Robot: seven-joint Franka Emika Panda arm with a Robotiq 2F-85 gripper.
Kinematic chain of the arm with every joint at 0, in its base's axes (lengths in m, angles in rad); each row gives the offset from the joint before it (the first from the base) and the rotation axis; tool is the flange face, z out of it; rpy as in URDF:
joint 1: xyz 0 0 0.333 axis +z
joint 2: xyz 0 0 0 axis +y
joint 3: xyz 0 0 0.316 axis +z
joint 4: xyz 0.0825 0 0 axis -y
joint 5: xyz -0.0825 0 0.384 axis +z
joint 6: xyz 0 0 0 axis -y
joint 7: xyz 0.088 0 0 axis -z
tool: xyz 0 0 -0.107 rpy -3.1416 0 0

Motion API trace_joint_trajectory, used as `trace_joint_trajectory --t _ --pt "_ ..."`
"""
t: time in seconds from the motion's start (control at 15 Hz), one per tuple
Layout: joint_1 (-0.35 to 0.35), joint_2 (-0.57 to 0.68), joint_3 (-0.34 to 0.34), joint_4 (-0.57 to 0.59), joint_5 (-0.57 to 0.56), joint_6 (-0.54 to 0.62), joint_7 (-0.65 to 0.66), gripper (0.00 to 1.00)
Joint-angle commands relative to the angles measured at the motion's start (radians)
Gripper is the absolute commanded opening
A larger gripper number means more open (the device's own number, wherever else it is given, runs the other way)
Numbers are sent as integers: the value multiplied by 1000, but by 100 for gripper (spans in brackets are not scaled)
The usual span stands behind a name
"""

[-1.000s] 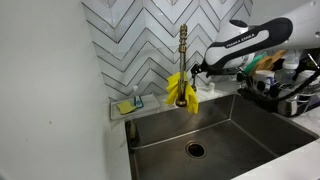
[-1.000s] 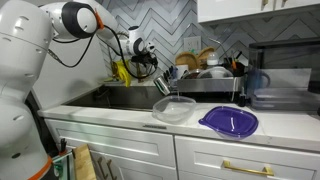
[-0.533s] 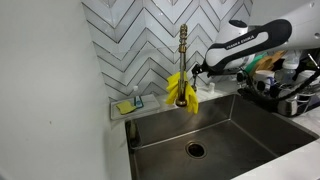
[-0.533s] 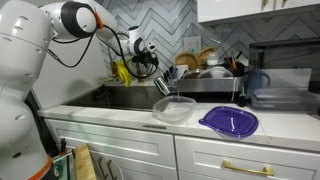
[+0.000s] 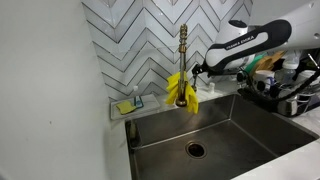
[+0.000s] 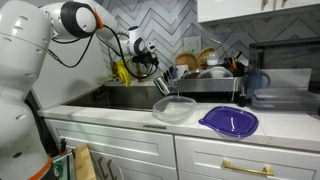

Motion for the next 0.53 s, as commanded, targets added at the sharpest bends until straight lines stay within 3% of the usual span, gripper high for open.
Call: trace_joint_trajectory --t 0.0,0.47 --pt "15 -2 -31 1 -26 -22 30 100" --pt "21 -2 -41 3 -32 -27 34 100"
